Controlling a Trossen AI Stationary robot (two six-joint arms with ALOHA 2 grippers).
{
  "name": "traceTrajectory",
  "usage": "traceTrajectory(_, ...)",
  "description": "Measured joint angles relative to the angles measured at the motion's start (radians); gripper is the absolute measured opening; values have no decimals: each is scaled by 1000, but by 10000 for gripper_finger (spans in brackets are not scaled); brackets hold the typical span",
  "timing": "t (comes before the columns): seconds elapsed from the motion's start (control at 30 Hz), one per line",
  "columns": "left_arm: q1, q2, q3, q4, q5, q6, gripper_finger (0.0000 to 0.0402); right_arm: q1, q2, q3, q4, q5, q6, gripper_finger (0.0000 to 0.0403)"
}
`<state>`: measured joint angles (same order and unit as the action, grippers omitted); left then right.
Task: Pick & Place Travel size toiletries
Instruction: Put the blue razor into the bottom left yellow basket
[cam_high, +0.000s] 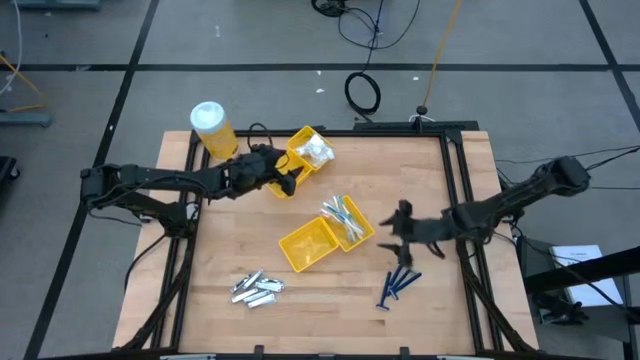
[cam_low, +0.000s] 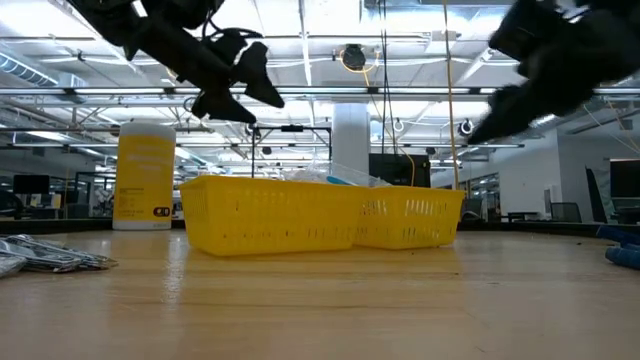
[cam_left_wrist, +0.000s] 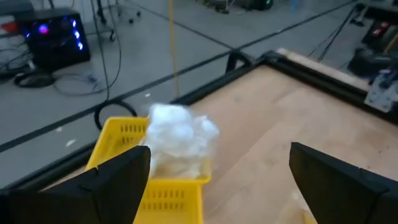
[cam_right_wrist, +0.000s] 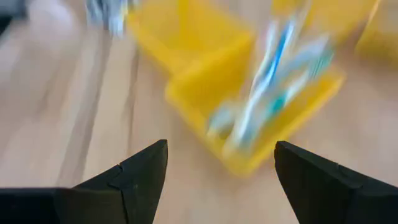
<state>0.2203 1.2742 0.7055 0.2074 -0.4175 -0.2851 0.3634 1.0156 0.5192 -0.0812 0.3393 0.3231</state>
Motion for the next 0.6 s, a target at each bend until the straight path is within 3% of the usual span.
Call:
traceTrajectory(0.13, -20, 12, -2, -4, 2, 18, 370, 121, 25, 4, -165, -30, 186, 279)
traceTrajectory(0.23, -35, 9, -2, 5, 2, -4, 371, 181, 53, -15, -193, -30, 257, 279)
traceTrajectory(0.6, -93, 10, -2, -2, 2, -11, 366, 237, 164, -77, -192, -78, 322, 279)
